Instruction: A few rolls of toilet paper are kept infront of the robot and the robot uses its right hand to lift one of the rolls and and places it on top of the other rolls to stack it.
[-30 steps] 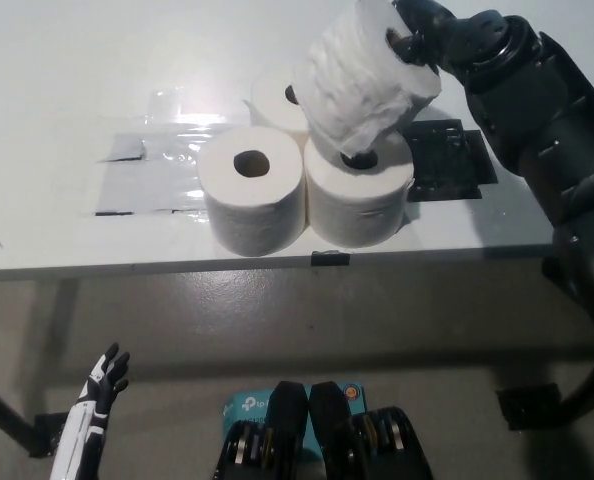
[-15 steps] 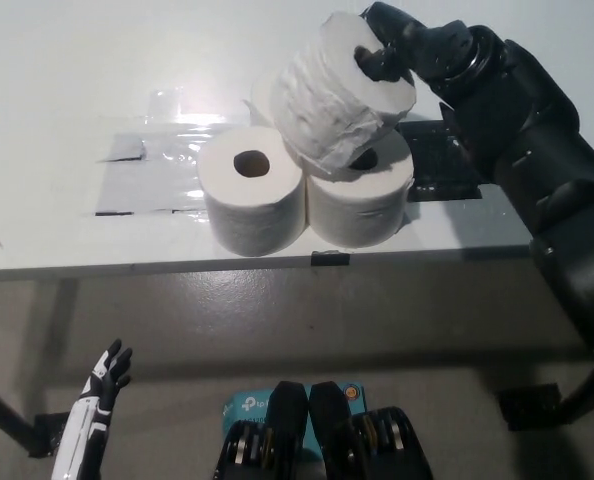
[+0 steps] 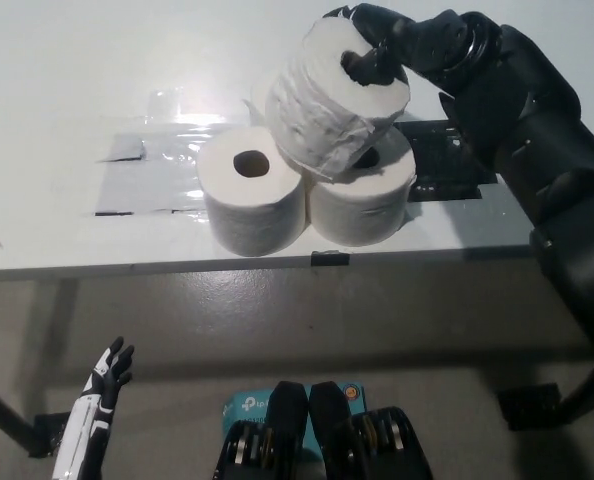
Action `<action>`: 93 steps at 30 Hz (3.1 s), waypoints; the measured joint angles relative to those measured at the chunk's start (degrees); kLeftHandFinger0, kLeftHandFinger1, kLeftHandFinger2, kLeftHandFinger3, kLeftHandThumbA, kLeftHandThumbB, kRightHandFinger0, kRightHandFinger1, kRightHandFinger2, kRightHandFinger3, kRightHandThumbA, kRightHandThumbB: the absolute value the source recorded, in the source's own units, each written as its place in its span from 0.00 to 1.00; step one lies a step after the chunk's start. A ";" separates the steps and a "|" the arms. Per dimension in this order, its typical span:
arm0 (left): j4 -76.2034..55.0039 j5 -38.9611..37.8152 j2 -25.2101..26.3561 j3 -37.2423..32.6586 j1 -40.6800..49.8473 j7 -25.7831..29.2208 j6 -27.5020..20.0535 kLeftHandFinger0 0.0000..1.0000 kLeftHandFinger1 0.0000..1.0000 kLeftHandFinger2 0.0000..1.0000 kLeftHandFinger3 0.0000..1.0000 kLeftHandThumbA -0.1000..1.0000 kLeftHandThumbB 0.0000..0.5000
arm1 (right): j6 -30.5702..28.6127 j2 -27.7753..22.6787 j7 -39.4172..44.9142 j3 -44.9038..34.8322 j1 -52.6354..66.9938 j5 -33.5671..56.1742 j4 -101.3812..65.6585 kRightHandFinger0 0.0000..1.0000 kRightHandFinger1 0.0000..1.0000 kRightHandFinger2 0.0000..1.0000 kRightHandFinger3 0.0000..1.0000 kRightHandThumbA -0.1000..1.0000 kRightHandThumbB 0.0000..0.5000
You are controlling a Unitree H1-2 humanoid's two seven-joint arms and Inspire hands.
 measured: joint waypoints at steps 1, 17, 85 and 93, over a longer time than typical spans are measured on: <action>0.00 0.06 0.00 0.00 0.00 0.00 0.00 1.00 1.00 1.00 1.00 1.00 0.41 | 0.12 -0.01 0.34 0.19 -0.30 -0.15 0.00 1.00 1.00 1.00 1.00 0.73 0.89; -0.33 0.18 0.00 -0.21 -0.04 -0.16 0.17 1.00 1.00 1.00 1.00 1.00 0.47 | 2.19 -0.41 6.85 0.84 -7.85 -1.23 0.24 1.00 1.00 1.00 1.00 0.76 0.88; 6.68 -0.32 -0.16 -0.01 -16.25 -0.17 4.09 1.00 1.00 1.00 1.00 1.00 0.28 | 5.73 -2.68 6.38 -35.06 76.47 12.11 -101.23 1.00 1.00 1.00 1.00 1.00 0.46; 4.43 -1.66 -0.13 0.45 -16.39 -0.18 4.97 1.00 1.00 1.00 1.00 1.00 0.22 | -1.82 3.65 2.60 -34.34 78.04 13.15 -102.90 1.00 1.00 1.00 1.00 0.91 0.25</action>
